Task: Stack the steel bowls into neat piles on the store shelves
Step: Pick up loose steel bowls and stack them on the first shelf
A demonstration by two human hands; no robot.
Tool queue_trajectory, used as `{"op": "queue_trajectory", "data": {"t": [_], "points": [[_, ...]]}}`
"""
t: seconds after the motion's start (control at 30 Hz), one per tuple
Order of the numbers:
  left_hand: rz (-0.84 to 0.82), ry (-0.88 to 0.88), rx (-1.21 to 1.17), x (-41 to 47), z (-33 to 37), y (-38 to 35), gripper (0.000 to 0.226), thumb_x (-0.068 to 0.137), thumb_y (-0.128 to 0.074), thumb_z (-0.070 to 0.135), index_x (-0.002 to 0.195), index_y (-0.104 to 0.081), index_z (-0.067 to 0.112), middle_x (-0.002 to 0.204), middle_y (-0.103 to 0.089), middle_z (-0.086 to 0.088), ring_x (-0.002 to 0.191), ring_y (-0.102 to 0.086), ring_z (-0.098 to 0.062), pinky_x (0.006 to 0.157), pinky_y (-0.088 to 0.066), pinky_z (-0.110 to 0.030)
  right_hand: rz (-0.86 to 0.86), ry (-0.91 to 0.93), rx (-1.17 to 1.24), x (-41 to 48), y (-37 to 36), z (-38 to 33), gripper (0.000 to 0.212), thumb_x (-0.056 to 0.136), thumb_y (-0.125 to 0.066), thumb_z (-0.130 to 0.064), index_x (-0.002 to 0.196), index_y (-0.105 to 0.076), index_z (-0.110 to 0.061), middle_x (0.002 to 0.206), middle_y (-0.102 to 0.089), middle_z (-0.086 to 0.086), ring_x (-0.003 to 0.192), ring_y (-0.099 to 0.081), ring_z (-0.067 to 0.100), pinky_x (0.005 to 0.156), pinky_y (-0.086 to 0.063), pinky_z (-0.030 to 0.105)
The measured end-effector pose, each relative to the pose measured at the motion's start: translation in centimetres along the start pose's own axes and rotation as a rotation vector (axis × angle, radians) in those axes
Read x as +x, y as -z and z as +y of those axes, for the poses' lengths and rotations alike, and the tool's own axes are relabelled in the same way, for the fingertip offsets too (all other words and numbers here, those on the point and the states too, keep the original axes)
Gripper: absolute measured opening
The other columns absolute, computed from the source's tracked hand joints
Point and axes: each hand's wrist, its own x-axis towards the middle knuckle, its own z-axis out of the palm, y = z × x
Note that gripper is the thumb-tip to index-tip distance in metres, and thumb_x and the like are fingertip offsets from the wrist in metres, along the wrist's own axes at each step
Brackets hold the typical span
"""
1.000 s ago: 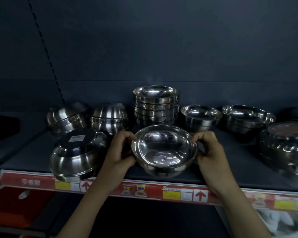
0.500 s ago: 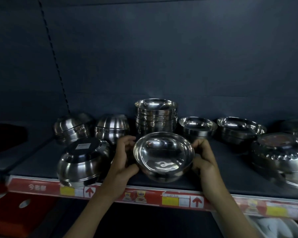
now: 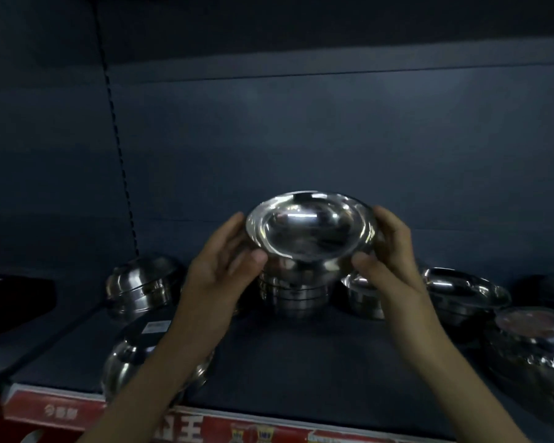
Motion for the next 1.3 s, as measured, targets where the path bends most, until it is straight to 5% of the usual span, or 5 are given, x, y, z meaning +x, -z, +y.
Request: {"op": "queue_trajectory", "data": {"t": [0.2, 0.53, 0.8, 0.9, 1.3], "points": [[-0.084, 0.040, 0.006, 4.9, -0.7, -0.7, 0.055, 0.094, -0.054, -0.001, 0.142, -0.037, 0.020, 0.115, -0.058, 0.024, 0.100, -0.057, 0.023, 0.079, -0.044, -0.001, -0.030, -0.103, -0.120, 5.0, -0.7, 1.1, 0.090, 0.081, -0.068, -0.035, 0.155, -0.018, -0.029, 0.142, -0.050, -0.019, 0.129, -0.047, -0.005, 0.112, -0.038, 0.028], [-0.166, 0.128, 0.118, 8.7, -4.5, -0.6, 0.036, 0.094, -0.056, -0.003, 0.103, -0.051, 0.032, 0.106, -0.061, 0.022, 0.095, -0.061, 0.019, 0.080, -0.045, -0.005, -0.061, -0.274, -0.146, 8.6, -1.1, 5.6, 0.112, 0.070, -0.067, -0.063, 0.156, 0.000, -0.036, 0.162, -0.023, -0.011, 0.146, -0.026, 0.010, 0.121, -0.024, 0.044], [-0.207, 0.219, 0.256, 8.3, -8.5, 0.5, 0.091, 0.075, -0.071, 0.064, 0.147, -0.037, 0.022, 0.143, -0.054, 0.007, 0.136, -0.047, -0.011, 0.116, -0.034, -0.046, -0.080, -0.352, -0.182, 7.5, -0.3, 8.3, 0.060, 0.095, -0.060, -0.035, 0.137, -0.019, -0.048, 0.123, -0.051, -0.030, 0.114, -0.050, -0.007, 0.106, -0.035, 0.030], [-0.191, 0.233, 0.272, 7.6, -8.4, 0.1, 0.075, 0.081, -0.069, 0.049, 0.144, -0.041, 0.021, 0.138, -0.059, 0.006, 0.131, -0.052, -0.009, 0.114, -0.038, -0.043, -0.082, -0.376, -0.195, 7.2, -0.1, 9.2, 0.080, 0.087, -0.063, -0.045, 0.151, -0.016, -0.040, 0.140, -0.052, -0.017, 0.131, -0.048, 0.007, 0.115, -0.035, 0.042], [-0.213, 0.271, 0.342, 7.1, -10.3, 0.6, 0.085, 0.075, -0.065, 0.061, 0.147, -0.035, 0.027, 0.139, -0.057, 0.011, 0.132, -0.049, -0.007, 0.115, -0.037, -0.044, -0.019, -0.343, -0.224, 6.0, 0.0, 10.8, 0.048, 0.084, -0.065, -0.040, 0.127, -0.044, -0.044, 0.124, -0.065, -0.017, 0.119, -0.057, 0.002, 0.111, -0.041, 0.040]]}}
